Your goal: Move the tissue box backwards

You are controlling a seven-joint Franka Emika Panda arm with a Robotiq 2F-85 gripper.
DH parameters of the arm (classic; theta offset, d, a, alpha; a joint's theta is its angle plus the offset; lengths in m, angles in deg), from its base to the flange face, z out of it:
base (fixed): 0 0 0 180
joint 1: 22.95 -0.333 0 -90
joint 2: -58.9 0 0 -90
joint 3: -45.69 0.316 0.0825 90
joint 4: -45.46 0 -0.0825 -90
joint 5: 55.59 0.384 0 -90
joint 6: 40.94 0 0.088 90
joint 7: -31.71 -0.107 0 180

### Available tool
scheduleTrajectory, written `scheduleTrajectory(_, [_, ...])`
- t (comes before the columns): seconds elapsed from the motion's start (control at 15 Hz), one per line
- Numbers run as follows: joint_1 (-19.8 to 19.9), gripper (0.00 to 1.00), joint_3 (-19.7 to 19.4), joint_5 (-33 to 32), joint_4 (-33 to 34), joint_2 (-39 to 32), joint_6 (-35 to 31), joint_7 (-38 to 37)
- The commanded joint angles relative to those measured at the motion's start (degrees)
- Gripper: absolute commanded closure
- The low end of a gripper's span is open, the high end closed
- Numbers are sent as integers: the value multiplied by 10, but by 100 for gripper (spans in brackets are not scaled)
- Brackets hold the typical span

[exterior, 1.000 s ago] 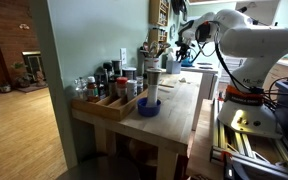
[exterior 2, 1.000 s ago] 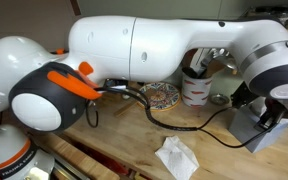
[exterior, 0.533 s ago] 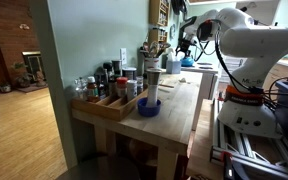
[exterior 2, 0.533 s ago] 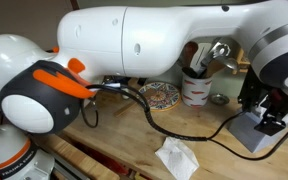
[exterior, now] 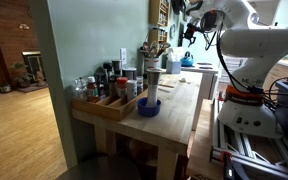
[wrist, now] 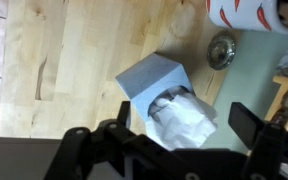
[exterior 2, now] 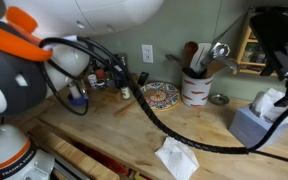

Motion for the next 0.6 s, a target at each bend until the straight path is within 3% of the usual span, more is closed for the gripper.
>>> scheduleTrajectory(0.0, [-6,0,-1,-16,-44,60,30,109])
scheduleTrajectory(0.53, [-15,0,-6,-62,-137,150,15,377])
